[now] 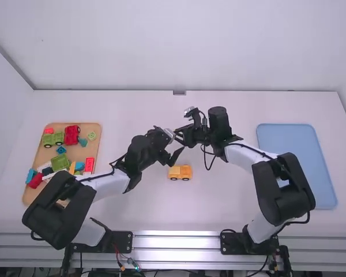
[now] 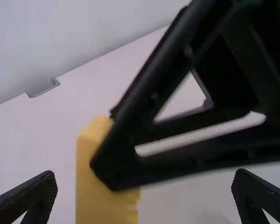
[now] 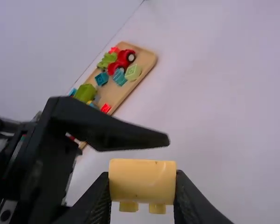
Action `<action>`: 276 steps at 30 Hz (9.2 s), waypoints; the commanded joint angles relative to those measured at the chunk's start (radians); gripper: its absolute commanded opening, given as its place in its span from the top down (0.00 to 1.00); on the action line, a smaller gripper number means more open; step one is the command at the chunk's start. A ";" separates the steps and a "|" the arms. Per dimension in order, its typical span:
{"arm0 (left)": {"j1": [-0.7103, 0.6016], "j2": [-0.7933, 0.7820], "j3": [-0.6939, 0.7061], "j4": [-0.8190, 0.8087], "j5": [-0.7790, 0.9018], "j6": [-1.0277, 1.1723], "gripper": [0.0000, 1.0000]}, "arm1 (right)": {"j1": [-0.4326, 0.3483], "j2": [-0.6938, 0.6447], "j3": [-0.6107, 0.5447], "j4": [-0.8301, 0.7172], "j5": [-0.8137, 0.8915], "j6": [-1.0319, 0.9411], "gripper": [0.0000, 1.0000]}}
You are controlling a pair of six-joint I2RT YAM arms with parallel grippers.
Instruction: Assemble lego blocks to make yellow taxi
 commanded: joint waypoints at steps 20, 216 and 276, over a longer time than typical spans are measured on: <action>0.010 0.000 0.008 0.102 -0.282 -0.113 0.01 | -0.005 -0.053 0.213 -1.056 0.705 -0.218 0.95; 0.106 0.483 0.141 -0.267 0.698 0.780 0.29 | -0.049 0.031 -0.309 -0.195 -0.051 -1.197 0.94; 0.102 0.483 0.128 -0.307 0.690 0.831 0.67 | -0.008 0.058 -0.309 -0.124 -0.013 -1.180 0.48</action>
